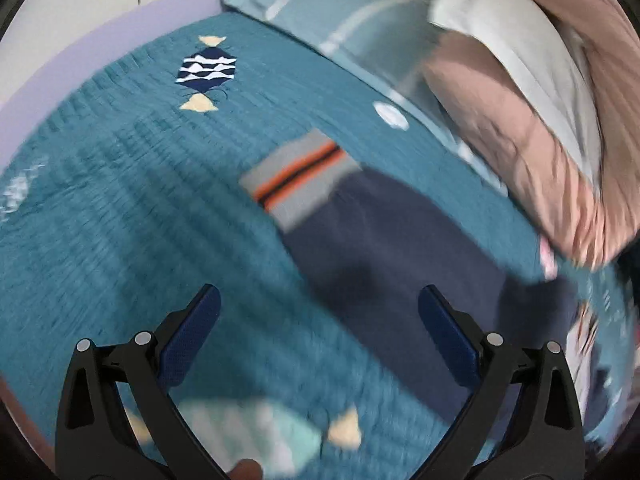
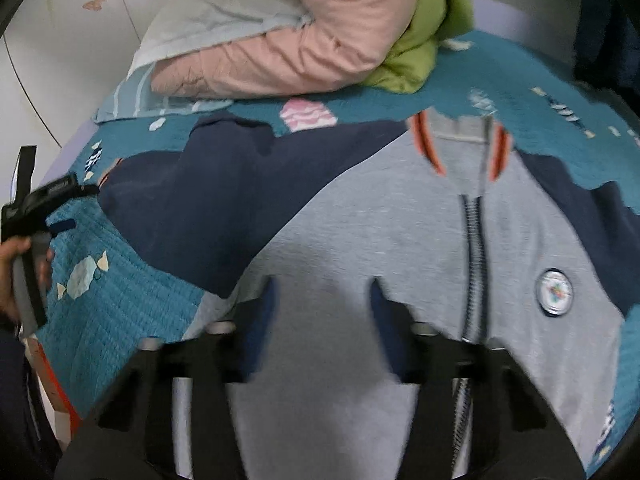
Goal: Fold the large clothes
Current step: 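Move the left tool to the navy sleeve cuff and grasp it, then lift the sleeve cuff with the left tool and carry it across the jacket body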
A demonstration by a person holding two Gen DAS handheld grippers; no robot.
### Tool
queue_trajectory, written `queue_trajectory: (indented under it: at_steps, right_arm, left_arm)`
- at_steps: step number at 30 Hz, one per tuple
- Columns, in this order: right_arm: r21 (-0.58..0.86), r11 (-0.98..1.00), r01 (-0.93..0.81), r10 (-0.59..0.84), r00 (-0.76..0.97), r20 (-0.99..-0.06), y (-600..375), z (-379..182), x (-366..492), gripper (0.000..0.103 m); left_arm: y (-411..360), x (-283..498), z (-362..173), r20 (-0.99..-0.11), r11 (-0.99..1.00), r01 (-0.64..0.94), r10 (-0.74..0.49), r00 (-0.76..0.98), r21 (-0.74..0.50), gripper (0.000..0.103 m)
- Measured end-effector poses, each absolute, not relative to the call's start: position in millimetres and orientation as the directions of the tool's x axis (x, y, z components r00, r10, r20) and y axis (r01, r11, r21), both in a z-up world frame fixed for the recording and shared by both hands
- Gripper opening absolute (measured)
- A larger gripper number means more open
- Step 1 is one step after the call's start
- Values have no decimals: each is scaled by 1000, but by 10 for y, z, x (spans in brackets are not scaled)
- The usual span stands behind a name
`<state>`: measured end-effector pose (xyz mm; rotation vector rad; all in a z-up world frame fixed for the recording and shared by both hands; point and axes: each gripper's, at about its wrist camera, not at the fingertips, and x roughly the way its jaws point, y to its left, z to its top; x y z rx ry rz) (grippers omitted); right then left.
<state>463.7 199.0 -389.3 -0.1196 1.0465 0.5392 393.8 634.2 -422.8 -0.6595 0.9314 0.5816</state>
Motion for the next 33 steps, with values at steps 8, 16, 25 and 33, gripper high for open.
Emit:
queue_trajectory:
  at_steps: [8, 16, 25, 33]
  right_arm:
    - [169, 867, -468, 361, 358, -861, 2085, -4111, 4781, 34]
    - [180, 873, -453, 361, 352, -864, 2083, -4173, 4853, 36]
    - [201, 861, -467, 390, 353, -850, 2188, -4092, 4899, 38]
    - [274, 825, -495, 435, 246, -866, 2615, -4304, 5015, 25]
  left_arm:
    - [6712, 4181, -4403, -880, 626, -736, 162, 446, -258, 97]
    - [6664, 4330, -4400, -882, 680, -706, 190, 431, -198, 46]
    - [6501, 4091, -3864, -785, 733, -631, 226, 577, -253, 5]
    - [6406, 3771, -3487, -726, 738, -611, 249, 641, -286, 5]
